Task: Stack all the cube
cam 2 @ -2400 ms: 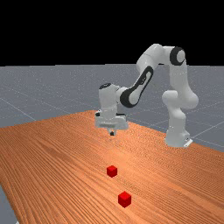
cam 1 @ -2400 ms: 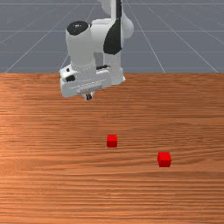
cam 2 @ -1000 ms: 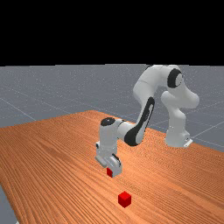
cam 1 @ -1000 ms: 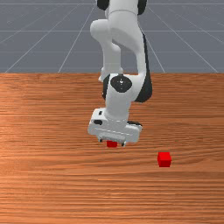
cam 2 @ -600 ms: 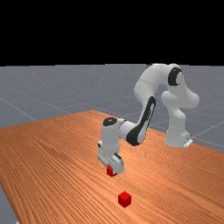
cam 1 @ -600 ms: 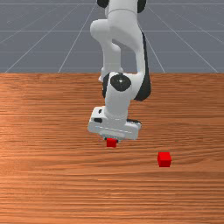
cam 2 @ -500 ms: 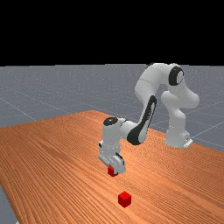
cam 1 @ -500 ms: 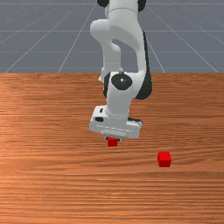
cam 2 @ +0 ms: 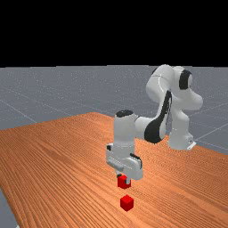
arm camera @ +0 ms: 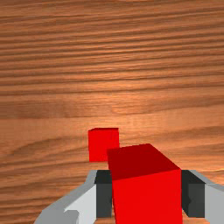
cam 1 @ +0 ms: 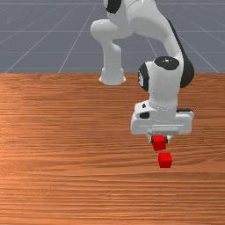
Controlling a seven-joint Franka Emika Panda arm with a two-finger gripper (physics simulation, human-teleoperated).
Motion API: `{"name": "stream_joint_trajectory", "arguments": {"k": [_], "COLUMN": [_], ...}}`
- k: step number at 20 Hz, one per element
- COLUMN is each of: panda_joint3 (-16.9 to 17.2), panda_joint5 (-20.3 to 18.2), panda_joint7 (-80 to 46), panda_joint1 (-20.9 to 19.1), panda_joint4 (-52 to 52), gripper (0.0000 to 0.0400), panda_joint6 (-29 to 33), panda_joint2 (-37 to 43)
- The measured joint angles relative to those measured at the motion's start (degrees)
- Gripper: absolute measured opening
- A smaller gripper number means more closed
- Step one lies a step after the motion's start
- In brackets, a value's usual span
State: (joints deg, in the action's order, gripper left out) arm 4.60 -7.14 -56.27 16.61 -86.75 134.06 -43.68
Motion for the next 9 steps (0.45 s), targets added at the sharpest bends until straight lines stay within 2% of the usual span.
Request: {"name": "stream_joint_trajectory", "arguments": {"k": [3, 9], "panda_joint3": [-1.2, -0.7], "panda_joint5": [-0.7, 0.0], "panda_joint7": [-0.9, -1.4], "panda_joint1": [1.1, 1.1], "panda_joint4": [3.5, 9.2], "gripper": [0.0202, 0.0189], "panda_joint6": [-1.7, -2.3], "panda_joint2": [-2.1, -8.5]}}
